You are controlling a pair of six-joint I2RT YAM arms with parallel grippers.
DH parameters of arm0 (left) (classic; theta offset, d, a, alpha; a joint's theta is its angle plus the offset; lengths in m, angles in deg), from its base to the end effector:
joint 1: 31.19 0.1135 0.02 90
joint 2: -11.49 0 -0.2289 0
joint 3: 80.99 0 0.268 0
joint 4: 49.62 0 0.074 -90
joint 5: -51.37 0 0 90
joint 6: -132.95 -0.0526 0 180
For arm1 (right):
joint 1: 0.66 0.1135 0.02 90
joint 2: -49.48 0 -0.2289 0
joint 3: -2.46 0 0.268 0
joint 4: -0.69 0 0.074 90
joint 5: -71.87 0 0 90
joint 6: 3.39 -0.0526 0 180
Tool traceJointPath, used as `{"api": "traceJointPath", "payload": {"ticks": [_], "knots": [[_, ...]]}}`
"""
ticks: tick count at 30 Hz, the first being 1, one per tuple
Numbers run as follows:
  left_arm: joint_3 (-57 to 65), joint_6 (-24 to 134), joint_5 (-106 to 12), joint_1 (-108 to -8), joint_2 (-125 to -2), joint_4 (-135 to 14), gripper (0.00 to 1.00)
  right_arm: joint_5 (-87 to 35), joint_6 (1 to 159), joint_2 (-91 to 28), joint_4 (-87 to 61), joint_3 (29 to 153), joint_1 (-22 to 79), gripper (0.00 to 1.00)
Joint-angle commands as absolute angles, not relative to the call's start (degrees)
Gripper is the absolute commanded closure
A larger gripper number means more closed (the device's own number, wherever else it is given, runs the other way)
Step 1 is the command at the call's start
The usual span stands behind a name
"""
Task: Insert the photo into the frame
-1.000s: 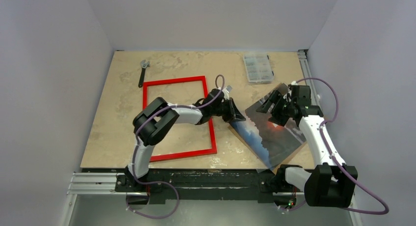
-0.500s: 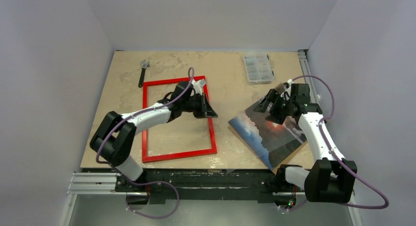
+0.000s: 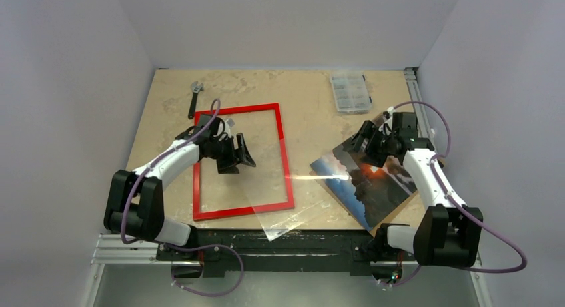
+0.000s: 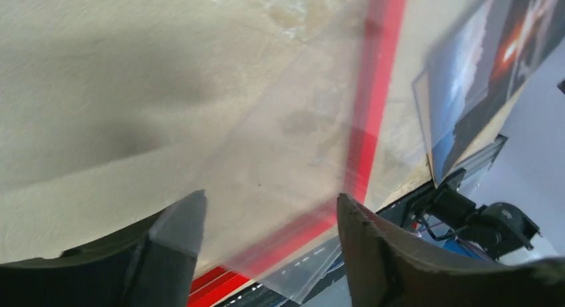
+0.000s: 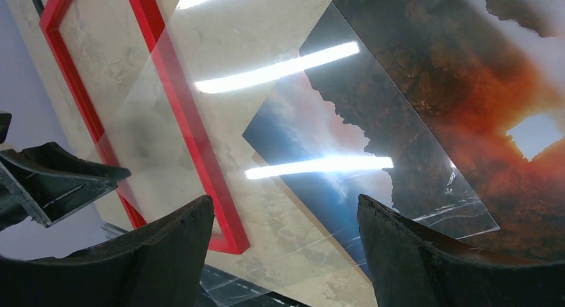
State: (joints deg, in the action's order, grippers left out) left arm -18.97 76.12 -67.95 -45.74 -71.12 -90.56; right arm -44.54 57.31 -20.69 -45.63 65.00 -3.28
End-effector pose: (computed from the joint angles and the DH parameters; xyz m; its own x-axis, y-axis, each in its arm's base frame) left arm 0.2825 -0.0999 0.1409 -0.9557 -0.2448 -0.1635 -0.0931 0.7782 -0.6211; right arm 0.2800 0.0106 0.1953 -0.8123 0.4759 -0.3372 0.2029 0.7726 0.6016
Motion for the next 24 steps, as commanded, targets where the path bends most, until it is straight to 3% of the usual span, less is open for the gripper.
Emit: {"api": "traceJointPath", "payload": {"ticks": [1,4,5,13,24], "knots": [[-15.9,73.5,-61.1,-45.3,-69.1,-97.8,0.21,-41.6,58.6,-22.6,-43.0,67.1,-2.8,0.22],[-17.6,74.8,-59.4,-45.3,-66.6,-98.7,0.06,-39.1,58.8,-25.7,-42.6,67.9,-2.6,0.22],[-18.7,75.7,-59.2,-45.3,-65.3,-98.6,0.05,-38.1,58.8,-27.0,-42.5,68.3,-2.5,0.22],[-27.4,80.6,-62.2,-45.3,-57.7,-98.0,0.05,-30.8,60.6,-39.2,-40.5,73.3,-1.9,0.24],[-33.7,87.5,-69.4,-45.4,-56.1,-89.2,0.08,-33.9,58.0,-51.4,-37.6,77.9,-1.1,0.24]]}}
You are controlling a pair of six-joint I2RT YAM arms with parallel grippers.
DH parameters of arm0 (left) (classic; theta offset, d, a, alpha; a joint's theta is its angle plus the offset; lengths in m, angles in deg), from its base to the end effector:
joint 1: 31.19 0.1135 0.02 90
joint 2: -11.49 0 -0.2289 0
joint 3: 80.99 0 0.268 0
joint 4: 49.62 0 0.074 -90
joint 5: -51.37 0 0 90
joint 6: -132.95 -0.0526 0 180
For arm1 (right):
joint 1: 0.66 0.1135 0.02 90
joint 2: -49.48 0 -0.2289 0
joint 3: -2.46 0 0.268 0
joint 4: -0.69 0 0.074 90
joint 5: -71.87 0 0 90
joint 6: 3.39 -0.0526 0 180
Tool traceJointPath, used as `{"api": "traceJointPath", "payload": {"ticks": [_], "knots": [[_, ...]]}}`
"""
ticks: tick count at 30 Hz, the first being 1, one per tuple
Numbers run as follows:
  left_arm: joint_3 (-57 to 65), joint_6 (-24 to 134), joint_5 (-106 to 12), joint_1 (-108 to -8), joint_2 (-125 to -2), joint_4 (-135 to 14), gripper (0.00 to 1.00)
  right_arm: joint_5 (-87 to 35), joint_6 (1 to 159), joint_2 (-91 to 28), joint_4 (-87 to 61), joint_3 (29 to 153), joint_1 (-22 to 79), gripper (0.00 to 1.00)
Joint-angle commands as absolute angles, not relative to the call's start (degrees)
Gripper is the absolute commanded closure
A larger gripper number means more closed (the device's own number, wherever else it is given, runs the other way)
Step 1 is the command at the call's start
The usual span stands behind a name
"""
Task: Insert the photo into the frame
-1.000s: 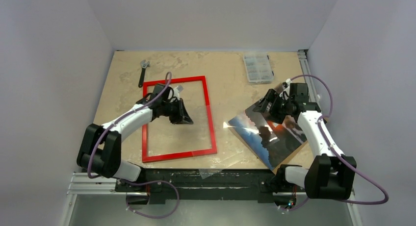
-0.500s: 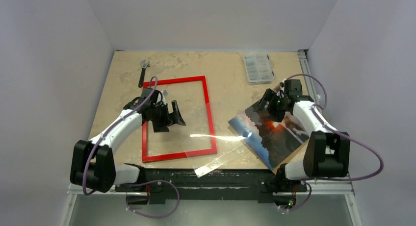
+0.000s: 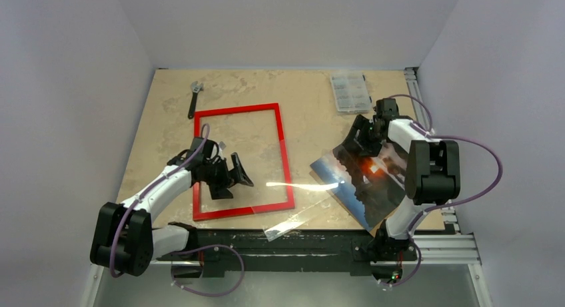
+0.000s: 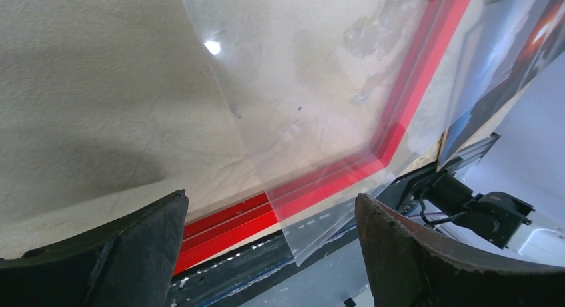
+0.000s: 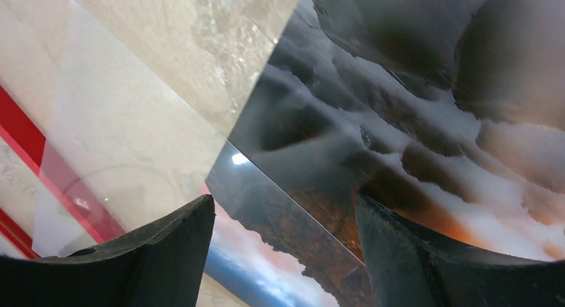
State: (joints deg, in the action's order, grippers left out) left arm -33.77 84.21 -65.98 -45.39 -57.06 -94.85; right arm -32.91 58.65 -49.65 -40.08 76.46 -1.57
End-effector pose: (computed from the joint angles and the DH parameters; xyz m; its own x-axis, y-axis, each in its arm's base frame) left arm 0.2209 -0.0808 0.1183 -0.9291 -0.3691 -0.0211 -0.2896 0.7620 -0.5792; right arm 0.3501 0.0079 0.1117 -0.8478 0.4669 -0.2515 0.3495 0.8486 0.3971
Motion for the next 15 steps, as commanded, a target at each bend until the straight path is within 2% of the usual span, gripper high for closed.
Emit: {"api": "traceJointPath", "payload": {"ticks": [1,6,15], "knots": [[-34.0,88.3,-70.0,-45.4,-56.5,-88.0,0.08,-34.4,58.0,-51.6,-37.5,77.7,0.4,0.24],[-33.5,90.4,-70.8,-45.4,-60.5,-83.1,0.08,-36.5,57.9,-50.1,-36.9,72.7,3.2,0.24],[-24.3,87.1,-70.2,-45.4,-68.5,-85.5,0.09,-40.0,60.4,-41.9,-39.8,63.6,3.8,0.24]]}}
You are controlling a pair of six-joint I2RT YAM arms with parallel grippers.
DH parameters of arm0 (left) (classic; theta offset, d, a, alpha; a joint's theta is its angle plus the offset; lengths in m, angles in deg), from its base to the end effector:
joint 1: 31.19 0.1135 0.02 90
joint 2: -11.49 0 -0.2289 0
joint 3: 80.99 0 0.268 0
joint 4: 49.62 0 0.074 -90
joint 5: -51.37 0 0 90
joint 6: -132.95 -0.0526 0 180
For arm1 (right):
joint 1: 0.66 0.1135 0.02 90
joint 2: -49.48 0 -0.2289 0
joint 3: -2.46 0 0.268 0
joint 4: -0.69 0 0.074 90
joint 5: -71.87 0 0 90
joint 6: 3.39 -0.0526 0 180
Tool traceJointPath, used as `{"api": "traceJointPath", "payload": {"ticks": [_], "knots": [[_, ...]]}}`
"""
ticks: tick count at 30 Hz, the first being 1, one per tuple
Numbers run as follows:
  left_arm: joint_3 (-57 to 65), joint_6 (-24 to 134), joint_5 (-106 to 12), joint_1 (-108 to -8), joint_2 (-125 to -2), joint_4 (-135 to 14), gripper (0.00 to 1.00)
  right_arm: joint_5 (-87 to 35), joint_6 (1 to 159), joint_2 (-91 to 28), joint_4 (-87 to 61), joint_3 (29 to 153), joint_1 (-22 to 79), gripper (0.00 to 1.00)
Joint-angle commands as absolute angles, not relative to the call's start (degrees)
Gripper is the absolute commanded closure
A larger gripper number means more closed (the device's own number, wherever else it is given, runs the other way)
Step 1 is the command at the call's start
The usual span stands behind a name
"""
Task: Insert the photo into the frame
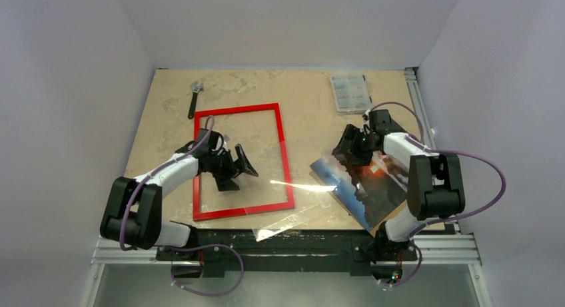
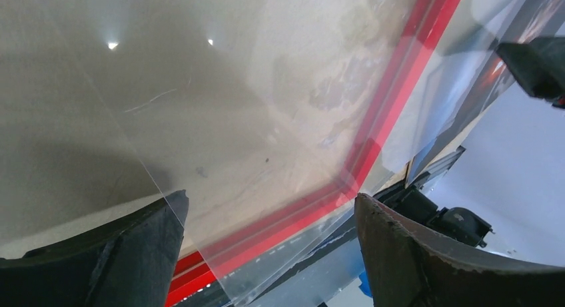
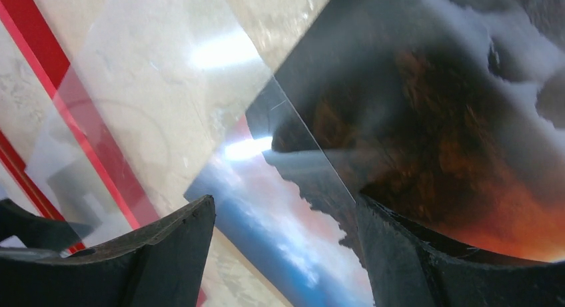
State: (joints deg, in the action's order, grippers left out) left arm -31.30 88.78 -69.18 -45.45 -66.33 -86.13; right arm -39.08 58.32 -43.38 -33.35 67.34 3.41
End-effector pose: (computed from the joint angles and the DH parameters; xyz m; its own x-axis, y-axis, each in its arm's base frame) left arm 0.2446 -0.0897 0.1031 -0.9137 -0.4051 0.0310 -0.3334 0.7039 -0.6273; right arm 0.3237 0.0419 0.1076 -0.8864 0.3807 -0.2635 0.2118 0.8395 0.5004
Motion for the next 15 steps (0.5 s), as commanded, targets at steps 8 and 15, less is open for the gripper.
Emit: {"api": "traceJointPath", "payload": {"ticks": [8,15], "knots": [[-8.8,80.9,-70.3,-45.4,-80.5,-92.9,0.11,-44.5,58.5,-32.8,-41.8,56.2,3.8,0.24],[9.3,77.1,-68.0,-46.6,-92.1,-101.3,0.13,-47.9,51.6,-21.6,-39.8,46.4,4.0,0.25]]}}
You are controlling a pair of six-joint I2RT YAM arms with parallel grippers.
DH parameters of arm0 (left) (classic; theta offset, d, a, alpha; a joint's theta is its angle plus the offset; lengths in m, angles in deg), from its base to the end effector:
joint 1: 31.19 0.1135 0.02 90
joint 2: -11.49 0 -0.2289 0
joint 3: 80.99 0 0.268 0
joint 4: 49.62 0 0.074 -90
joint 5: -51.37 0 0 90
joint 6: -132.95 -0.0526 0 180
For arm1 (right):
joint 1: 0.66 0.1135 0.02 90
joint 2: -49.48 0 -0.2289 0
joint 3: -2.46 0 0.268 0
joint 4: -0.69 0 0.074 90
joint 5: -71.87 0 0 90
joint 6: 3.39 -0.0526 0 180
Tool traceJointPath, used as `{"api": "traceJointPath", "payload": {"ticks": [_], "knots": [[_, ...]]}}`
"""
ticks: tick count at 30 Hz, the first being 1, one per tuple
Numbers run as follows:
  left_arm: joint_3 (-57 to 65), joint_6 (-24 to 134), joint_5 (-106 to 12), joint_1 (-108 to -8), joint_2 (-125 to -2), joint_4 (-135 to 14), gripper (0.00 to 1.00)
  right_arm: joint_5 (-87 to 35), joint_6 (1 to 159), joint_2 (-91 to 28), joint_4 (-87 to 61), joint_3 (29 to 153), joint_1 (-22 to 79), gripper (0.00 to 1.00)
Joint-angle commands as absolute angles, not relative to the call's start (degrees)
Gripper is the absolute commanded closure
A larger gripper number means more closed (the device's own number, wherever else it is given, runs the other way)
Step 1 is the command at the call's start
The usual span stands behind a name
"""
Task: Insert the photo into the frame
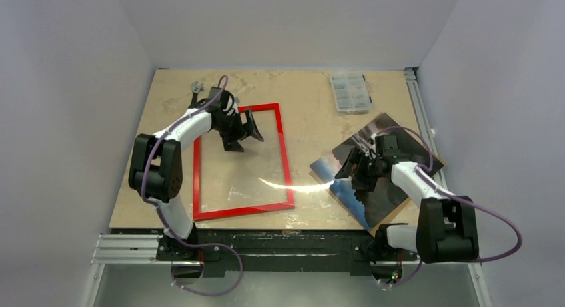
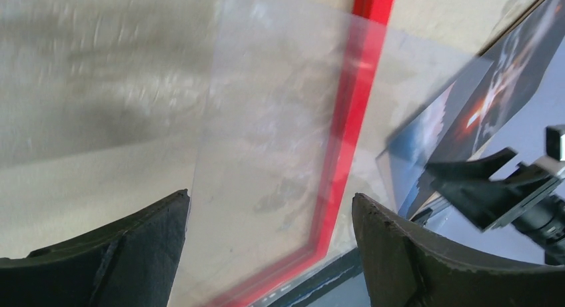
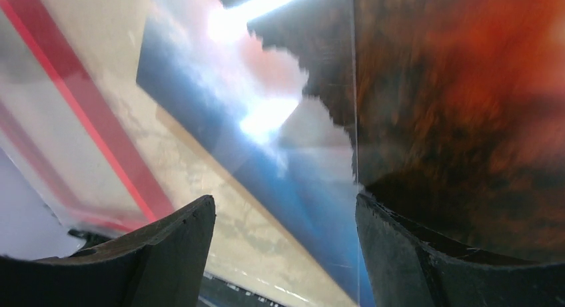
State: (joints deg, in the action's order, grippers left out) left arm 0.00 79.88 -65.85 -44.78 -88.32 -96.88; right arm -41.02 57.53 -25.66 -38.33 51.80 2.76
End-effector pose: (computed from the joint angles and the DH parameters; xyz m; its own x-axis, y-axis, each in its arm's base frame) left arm 0.3459 -0.1084 0.1422 -0.9441 -0.3215 -0.0729 -0.2227 0.7852 -0.5779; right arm 0.2530 0.0356 0.1073 -0.8965 0.3950 -0.2007 0.2467 0.8213 0.5144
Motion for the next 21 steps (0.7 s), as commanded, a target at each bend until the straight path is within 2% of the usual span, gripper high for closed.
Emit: {"api": "traceJointPath", "payload": {"ticks": [1,6,12,16,21], "knots": [[12.2,76.2,-65.5,-47.2,-93.3,-103.5,0.13,-48.0,50.6,-19.9,-39.8,45.4,4.2,0.25],[19.9,71.7,-50.6,-49.9,-94.3,-113.3,0.06,-45.6,49.2,-13.3,-41.7,44.6,4.5,0.23],[11.2,71.2,-40.4,-49.9,-85.9,-114.2,0.03,-39.8,53.6,-14.2,-45.0,50.9,4.6,0.23],[1.2,72.8,-40.4,-49.9,-78.1,-112.4,0.03,-37.4,56.3,-18.1,-44.8,56.4,4.5,0.23],[-12.8,78.5,-50.7,-50.3,-65.2,-105.7,0.05,-37.2,58.5,-25.5,-42.1,63.5,4.5,0.23]]}}
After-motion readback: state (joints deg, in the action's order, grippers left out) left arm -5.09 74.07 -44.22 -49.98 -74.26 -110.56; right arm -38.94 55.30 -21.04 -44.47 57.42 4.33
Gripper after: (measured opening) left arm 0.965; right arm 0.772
